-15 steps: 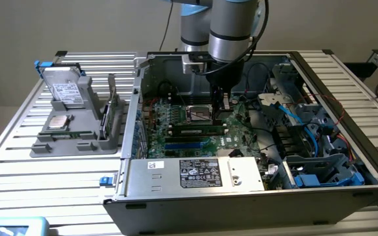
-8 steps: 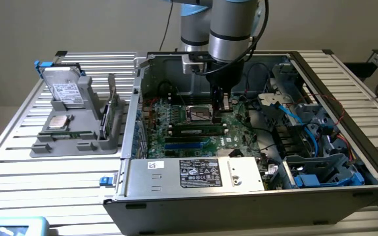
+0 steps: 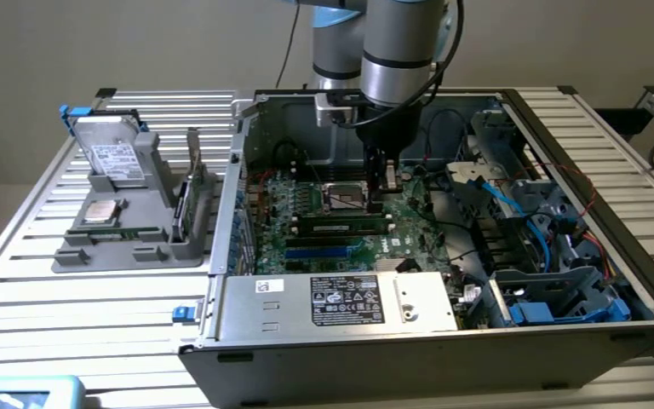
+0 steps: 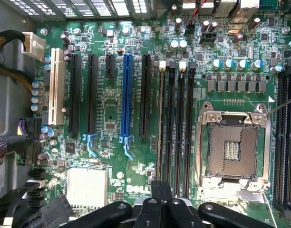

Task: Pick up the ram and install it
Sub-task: 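Press down the ram until it locks into place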

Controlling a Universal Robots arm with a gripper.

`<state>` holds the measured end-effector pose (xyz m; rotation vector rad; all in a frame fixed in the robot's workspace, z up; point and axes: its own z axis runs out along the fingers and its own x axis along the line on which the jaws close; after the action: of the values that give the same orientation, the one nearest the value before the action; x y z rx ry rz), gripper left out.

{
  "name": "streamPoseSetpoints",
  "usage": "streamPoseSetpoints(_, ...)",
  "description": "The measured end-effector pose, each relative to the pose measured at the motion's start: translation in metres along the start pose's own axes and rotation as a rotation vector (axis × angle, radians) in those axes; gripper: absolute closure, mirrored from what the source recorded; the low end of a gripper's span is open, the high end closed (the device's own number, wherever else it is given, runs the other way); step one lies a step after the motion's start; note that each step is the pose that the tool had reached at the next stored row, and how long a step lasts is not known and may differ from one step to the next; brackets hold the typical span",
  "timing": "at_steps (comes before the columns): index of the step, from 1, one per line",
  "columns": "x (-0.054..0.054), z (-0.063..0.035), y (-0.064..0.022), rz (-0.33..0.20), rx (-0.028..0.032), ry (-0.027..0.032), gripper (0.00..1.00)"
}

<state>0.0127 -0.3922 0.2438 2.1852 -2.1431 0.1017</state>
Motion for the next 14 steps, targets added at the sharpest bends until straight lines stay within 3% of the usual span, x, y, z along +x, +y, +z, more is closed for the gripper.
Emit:
streamPoseSetpoints(4,-0.0004,0.0002,0.0,0.0,-0.0019,0.0051,0.89)
streamPoseSetpoints(9,-0.0046,0.0037,-0.0001,0.0,-0.0021,0.0335,0.89)
streamPoseSetpoints(10,-0.0048,0.0045,-0.0001,0.0,-0.0013,0.0358,0.89)
streamPoseSetpoints(14,-0.0051,0.0071,0.0,0.001,0.0027,0.0363,0.89)
